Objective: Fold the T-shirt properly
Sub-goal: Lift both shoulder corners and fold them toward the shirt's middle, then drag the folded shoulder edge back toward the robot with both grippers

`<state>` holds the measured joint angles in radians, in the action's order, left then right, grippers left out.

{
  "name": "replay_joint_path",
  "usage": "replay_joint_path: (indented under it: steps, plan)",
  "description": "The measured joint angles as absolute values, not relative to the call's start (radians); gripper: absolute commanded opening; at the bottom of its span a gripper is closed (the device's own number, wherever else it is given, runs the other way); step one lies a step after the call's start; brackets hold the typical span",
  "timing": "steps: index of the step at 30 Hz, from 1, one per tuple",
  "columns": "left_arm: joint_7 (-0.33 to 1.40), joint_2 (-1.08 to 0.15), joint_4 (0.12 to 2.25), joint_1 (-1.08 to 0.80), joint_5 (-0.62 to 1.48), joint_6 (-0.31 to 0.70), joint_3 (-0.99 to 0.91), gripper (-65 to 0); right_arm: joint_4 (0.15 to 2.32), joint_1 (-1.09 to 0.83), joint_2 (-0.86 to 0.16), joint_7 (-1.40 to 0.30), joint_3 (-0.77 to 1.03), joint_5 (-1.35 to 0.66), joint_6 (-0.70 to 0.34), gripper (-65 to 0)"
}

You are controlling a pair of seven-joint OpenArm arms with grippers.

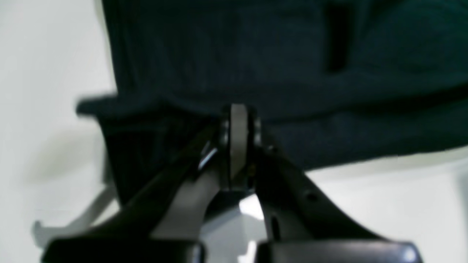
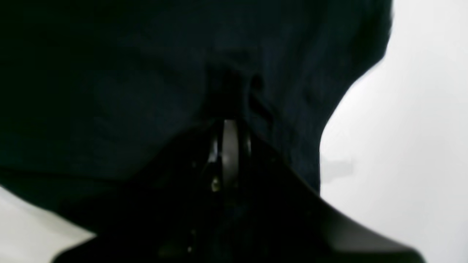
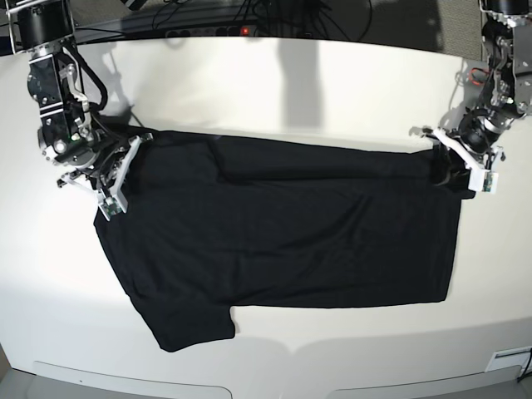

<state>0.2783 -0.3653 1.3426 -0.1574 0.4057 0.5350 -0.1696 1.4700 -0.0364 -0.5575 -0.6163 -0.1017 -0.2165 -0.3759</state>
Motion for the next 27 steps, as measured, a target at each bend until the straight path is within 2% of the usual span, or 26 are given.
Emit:
replay_joint_path:
  steps: [6, 16, 21, 27]
  plan:
    - [0.238, -0.366, 1.245, -0.158, 0.416, 0.534, -0.17, -65.0, 1.428, -0.08, -0.559, -0.507, -0.097, -0.208, -0.373, -65.0]
    - [0.127, -0.369, 1.258, -0.265, 0.338, 0.546, -0.173, -65.0, 1.442, -0.282, -0.565, -0.29, -0.075, -0.191, -0.352, -65.0]
    - [0.065, -0.371, 1.316, -0.383, 0.341, 0.546, -0.177, -65.0, 1.456, -0.394, -0.562, -0.208, 0.004, -0.202, -0.35, -65.0]
    - [0.081, -0.37, 1.423, -0.521, 0.332, 0.55, -0.211, -65.0, 1.551, -0.567, -0.563, -0.217, 0.107, -0.2, -0.357, -65.0]
